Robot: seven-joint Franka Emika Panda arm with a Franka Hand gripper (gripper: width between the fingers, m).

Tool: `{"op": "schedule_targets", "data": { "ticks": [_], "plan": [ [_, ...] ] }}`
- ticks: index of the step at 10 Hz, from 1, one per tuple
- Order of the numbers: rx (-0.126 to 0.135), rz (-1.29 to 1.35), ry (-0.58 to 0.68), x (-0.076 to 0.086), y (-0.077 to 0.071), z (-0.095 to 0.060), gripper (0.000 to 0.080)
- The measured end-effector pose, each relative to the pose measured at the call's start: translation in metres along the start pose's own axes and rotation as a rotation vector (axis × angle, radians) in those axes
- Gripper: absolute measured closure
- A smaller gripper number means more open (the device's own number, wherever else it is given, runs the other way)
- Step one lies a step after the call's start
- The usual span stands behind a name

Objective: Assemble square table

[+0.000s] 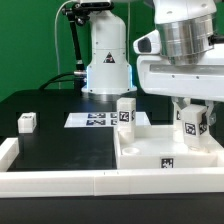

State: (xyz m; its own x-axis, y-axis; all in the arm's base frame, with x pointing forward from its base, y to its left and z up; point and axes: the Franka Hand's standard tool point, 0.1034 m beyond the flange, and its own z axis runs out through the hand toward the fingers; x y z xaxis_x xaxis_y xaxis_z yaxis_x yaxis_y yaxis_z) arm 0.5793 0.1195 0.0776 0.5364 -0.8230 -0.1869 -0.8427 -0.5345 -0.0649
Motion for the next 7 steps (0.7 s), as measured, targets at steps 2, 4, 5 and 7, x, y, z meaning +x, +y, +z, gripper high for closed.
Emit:
{"op": "schedule_targets", "data": {
  "ticks": [2,4,5,7],
  "plan": [
    [-0.001,0.175,-0.001,-0.0027,-0.0017,0.0003,0.0508],
    [-0.001,0.282,-0.003,-0.0020,-0.0016,0.0010,0.0508],
    [0.000,0.353,-0.003,-0.0019,-0.0016,0.0010,0.0508],
    [-0.001,0.380,-0.003,-0.0021,-0.0015,0.0012,0.0508]
  ]
}}
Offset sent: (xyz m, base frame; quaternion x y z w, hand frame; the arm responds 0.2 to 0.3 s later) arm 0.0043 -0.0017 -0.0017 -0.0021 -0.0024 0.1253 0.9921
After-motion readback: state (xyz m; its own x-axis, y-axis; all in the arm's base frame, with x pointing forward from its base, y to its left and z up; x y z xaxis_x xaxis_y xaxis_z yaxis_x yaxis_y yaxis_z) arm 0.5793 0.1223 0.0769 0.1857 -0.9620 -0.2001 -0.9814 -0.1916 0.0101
